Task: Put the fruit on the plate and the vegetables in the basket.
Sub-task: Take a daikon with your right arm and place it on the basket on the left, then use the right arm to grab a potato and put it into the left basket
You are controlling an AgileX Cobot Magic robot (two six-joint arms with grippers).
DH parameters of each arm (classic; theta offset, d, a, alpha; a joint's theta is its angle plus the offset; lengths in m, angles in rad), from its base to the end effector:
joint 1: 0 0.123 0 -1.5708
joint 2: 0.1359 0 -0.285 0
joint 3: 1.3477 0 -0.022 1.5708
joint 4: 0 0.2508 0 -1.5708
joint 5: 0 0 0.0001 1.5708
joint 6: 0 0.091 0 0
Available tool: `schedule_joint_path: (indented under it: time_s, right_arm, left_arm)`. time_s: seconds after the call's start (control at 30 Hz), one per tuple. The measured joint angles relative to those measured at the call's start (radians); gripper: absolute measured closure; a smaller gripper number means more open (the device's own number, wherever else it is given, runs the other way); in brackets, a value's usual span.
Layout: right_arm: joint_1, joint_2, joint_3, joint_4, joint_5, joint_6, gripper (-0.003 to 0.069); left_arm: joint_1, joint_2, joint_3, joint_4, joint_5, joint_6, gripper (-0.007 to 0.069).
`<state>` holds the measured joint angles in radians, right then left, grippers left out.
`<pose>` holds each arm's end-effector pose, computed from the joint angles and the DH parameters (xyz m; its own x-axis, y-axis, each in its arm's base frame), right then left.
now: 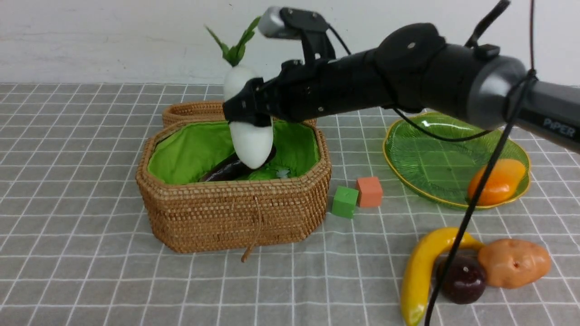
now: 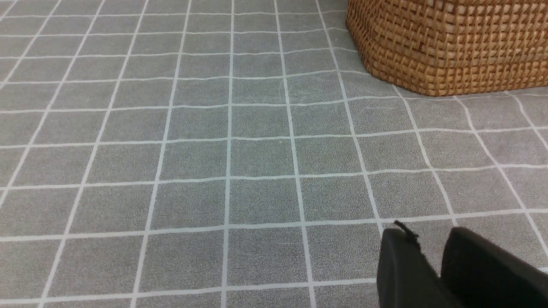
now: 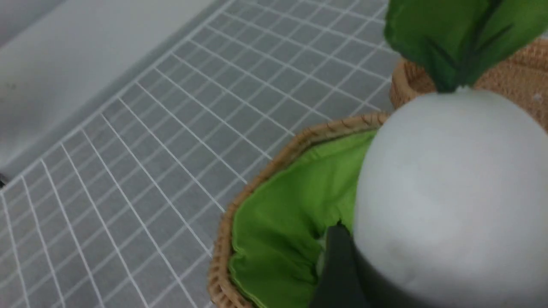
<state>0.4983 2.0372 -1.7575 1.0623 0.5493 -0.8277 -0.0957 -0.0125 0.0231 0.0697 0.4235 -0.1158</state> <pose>0.4049 0.2676 0.2939 -0.5294 -0.1224 -0.8395 -0.7032 0.6170 0.3535 0.0511 -0.0023 0.1683 -0.3407 -0.0197 -0.9400 0.0510 0.9979 -0.0394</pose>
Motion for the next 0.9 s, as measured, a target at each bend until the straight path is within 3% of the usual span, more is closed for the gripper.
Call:
schedule_joint_path:
  time_s: [0.17, 0.23, 0.43, 0.5, 0.63, 0.73, 0.77, 0.8, 0.83, 0.9]
  right_arm:
    - [0.001, 0.008, -0.007, -0.095, 0.003, 0.052, 0.0012]
    - [0.001, 0.005, -0.010, -0.118, 0.002, 0.081, -0.0017]
    - [-0.002, -0.044, -0.011, -0.214, 0.072, 0.107, 0.0005]
    - [-0.014, -0.126, -0.011, -0.327, 0.156, 0.176, 0.0026]
    - [-0.071, -0.280, -0.013, -0.592, 0.296, 0.428, 0.0042]
    - [-0.133, -0.379, -0.013, -0.793, 0.428, 0.693, 0.0050]
    - [-0.175, -0.420, 0.000, -0.893, 0.503, 0.833, 0.0059]
    - [-0.181, -0.420, 0.004, -0.906, 0.511, 0.833, 0.0060]
    - [-0.227, -0.462, 0.057, -0.990, 0.564, 0.954, 0.0074]
    - [-0.268, -0.508, 0.159, -1.034, 0.581, 1.053, 0.0088]
  left_arm:
    - [0.000, 0.000, 0.000, 0.000, 0.000, 0.000, 0.0475]
    - [0.000, 0.000, 0.000, 0.000, 0.000, 0.000, 0.0471]
    - [0.000, 0.000, 0.000, 0.000, 0.000, 0.000, 0.0468]
    - [0.000, 0.000, 0.000, 0.000, 0.000, 0.000, 0.0463]
    - [0.000, 0.000, 0.000, 0.000, 0.000, 0.000, 0.0459]
    - [0.000, 0.000, 0.000, 0.001, 0.000, 0.000, 0.0459]
    - [0.000, 0.000, 0.000, 0.001, 0.000, 0.000, 0.0459]
    - [0.000, 0.000, 0.000, 0.001, 0.000, 0.000, 0.0459]
    - [0.000, 0.000, 0.000, 0.001, 0.000, 0.000, 0.0459]
    - [0.000, 0.000, 0.000, 0.001, 0.000, 0.000, 0.0457]
